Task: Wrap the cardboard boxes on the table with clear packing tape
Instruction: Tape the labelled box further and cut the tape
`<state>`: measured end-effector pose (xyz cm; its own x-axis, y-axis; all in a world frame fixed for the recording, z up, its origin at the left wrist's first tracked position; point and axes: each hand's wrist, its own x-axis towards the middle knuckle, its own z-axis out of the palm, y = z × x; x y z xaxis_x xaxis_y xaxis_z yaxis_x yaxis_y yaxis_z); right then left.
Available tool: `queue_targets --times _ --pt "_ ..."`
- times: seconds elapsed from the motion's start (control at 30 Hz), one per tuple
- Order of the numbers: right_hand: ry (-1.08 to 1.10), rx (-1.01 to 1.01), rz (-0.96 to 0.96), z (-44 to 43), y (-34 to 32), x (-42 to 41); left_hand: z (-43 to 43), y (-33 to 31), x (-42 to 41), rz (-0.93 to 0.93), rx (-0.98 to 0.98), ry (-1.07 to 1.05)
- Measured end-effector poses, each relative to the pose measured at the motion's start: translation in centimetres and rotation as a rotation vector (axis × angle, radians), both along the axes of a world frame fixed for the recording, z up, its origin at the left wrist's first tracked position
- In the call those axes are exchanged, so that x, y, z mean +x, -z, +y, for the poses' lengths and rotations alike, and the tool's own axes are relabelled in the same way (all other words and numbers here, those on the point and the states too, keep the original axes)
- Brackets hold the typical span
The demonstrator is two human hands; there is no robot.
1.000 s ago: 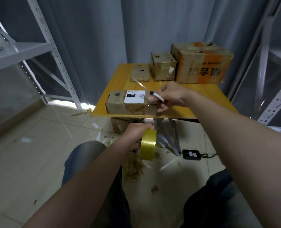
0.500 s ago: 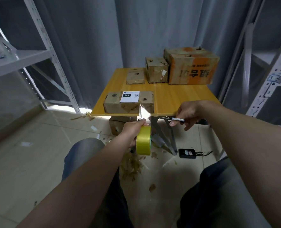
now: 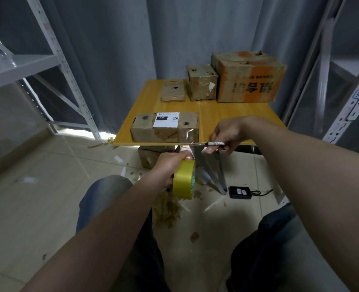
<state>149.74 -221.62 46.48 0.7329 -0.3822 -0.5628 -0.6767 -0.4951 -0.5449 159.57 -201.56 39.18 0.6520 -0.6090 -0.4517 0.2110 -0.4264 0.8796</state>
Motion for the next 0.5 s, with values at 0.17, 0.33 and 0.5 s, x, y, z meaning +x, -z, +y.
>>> queue_targets --times 0.17,0.33,0.5 --pt "-0.007 0.052 -0.018 -0.2 0.6 0.0 0.1 -0.1 0.2 -0.017 0.002 -0.007" --pt "-0.001 0.076 -0.039 -0.2 1.0 -0.2 0.2 0.0 0.3 -0.019 -0.002 -0.016" --pt "-0.003 0.065 -0.031 -0.3 1.3 0.1 0.2 -0.3 0.2 0.007 0.009 0.003"
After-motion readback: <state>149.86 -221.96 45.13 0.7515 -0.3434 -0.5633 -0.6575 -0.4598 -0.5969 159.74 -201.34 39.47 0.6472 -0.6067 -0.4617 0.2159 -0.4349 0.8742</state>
